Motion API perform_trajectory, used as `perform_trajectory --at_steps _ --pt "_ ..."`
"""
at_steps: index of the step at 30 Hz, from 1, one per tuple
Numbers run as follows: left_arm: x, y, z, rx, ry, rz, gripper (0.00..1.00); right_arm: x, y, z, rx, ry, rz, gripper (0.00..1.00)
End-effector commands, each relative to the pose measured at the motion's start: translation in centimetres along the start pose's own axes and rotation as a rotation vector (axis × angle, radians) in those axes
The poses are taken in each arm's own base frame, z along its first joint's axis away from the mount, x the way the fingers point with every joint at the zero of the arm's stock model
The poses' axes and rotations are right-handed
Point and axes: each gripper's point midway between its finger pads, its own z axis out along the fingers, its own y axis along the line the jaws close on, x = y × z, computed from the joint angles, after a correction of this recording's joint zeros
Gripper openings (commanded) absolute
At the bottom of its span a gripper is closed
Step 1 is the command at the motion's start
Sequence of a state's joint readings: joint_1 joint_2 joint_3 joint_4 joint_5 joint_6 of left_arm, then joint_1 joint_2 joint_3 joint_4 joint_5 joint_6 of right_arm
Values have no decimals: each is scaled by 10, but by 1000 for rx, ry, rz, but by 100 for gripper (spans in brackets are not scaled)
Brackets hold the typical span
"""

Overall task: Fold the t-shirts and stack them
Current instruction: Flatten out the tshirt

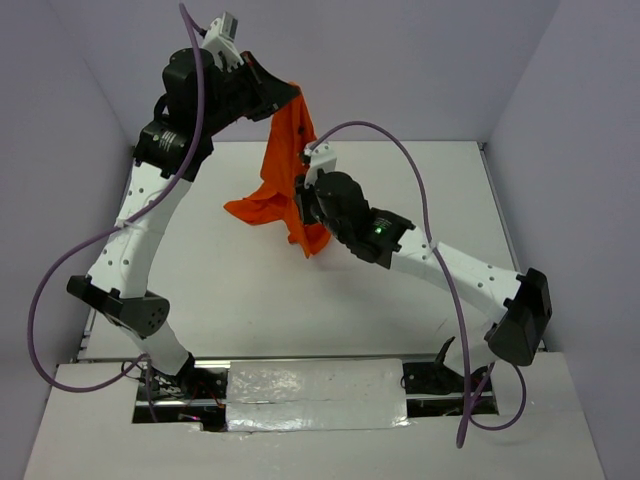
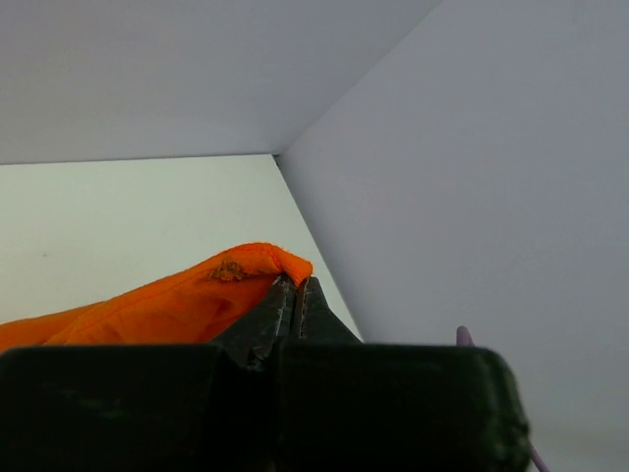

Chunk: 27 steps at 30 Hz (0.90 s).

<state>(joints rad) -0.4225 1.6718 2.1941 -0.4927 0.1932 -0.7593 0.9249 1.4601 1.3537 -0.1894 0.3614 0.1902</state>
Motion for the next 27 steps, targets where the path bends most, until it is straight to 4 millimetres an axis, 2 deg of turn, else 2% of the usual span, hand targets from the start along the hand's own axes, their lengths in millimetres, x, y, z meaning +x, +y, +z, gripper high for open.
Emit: perform_trajectory --at_steps 1,5,6,8,9,11,12,14,15,18,25,26,27 --pt "-33 -31 -23 73 -124 32 0 -34 -7 -7 22 -123 0 21" --pt "-39 -29 -24 58 -150 38 0 -46 -32 -11 19 -121 10 7" --pt "-39 -29 -24 57 -151 39 0 -55 -49 -14 39 -135 19 6" --pt "-44 -30 -23 57 -171 35 0 -66 -56 -21 -1 -145 0 0" --pt "-45 -30 -23 57 -177 30 0 -78 -71 -29 14 -170 -3 0" --pt "-53 -30 -23 52 -211 24 0 -96 -79 -46 -16 -213 -52 0" --pt "-57 -31 -22 53 -226 22 0 -102 -92 -52 2 -230 -73 0" --pt "-63 -34 -21 59 -251 20 0 -114 -98 -64 -24 -269 -123 0" --pt "-68 -39 -22 72 -265 15 0 -125 -103 -78 -19 -306 -140 0" --pt "-69 -45 -10 110 -257 -6 0 -150 -120 -105 10 -392 -237 0" --pt "-65 -64 13 236 -216 -75 0 -217 -179 -163 219 -582 -302 0" --pt "-66 -68 15 257 -216 -96 0 -222 -196 -166 264 -584 -304 0" --pt "-67 -69 22 280 -221 -104 0 -235 -202 -175 286 -611 -307 0"
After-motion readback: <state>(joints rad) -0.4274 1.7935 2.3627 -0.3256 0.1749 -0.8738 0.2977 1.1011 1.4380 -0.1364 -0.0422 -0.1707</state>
